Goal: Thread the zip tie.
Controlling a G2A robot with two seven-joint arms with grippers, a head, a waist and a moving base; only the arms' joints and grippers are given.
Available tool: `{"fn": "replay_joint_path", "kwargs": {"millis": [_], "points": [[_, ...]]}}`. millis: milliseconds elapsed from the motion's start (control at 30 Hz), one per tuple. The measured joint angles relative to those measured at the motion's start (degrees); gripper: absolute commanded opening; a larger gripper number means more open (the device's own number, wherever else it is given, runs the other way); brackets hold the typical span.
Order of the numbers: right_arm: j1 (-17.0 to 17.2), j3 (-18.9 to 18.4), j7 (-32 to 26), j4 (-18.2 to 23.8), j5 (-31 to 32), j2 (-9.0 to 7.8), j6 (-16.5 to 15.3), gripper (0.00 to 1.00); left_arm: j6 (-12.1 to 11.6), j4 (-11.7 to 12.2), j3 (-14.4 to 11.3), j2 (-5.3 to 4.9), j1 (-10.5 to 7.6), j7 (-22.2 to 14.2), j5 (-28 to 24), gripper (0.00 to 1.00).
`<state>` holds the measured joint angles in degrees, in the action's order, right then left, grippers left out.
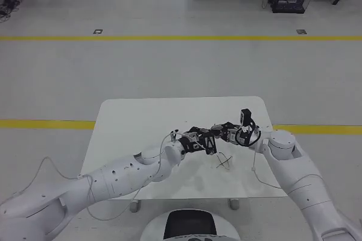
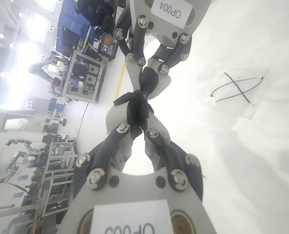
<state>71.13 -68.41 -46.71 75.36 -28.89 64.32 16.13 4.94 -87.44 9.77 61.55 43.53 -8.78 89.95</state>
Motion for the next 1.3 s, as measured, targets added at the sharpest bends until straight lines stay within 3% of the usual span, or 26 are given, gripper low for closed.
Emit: {"fn": "replay_joint_path", "kwargs": {"millis": [67, 167, 300, 467, 700, 767, 833, 967, 1100, 1300], "points": [[0.0, -0.3, -0.2, -0.2, -0.1, -0.08, 0.2, 1.00, -0.2, 0.0, 0.6, -0.19, 0.58, 1.2, -0.6, 0.00], [0.5, -1.4, -0.1, -0.2, 0.6, -0.42, -0.4, 1.00, -2.6, 0.7, 2.7, -0.79, 1.34, 3.2, -3.3, 0.00], [2.1, -3.2, 0.2, 1.0, 2.8, -1.06, -2.9, 1.00, -8.4, 1.5, 6.4, -1.97, 1.85, 5.2, -9.1, 0.00], [3.6, -4.6, 0.8, 2.2, 4.6, -1.51, -5.0, 1.00, -14.4, 1.4, 10.2, -3.19, 2.52, 4.2, -15.2, 0.00], [3.6, -4.6, 0.8, 2.2, 4.6, -1.51, -5.0, 1.00, -15.1, 1.0, 10.9, -3.37, 2.59, 4.4, -15.0, 0.00], [3.6, -4.6, 0.8, 2.3, 4.7, -1.51, -5.0, 1.00, -17.1, 1.6, 11.9, -3.28, 3.49, 5.7, -17.4, 0.00], [4.2, -4.6, 2.7, 2.6, 6.0, -1.51, -6.3, 1.00, -20.6, 3.7, 14.4, -3.34, 3.62, 6.2, -25.0, 0.00], [5.4, -4.8, 6.6, 3.7, 12.9, -1.95, -10.7, 1.00, -23.9, 6.6, 18.1, -3.21, 4.42, 0.2, -44.4, 0.00], [6.6, -5.4, 4.8, 4.2, 17.9, -2.52, -15.7, 1.00, -24.5, 8.8, 19.1, -2.38, 4.14, -10.4, -62.2, 0.00], [6.5, -6.2, -2.0, 2.9, 20.1, -3.19, -23.9, 1.00, -24.4, 11.7, 19.1, -1.38, 3.15, -19.1, -81.8, 0.00]]}}
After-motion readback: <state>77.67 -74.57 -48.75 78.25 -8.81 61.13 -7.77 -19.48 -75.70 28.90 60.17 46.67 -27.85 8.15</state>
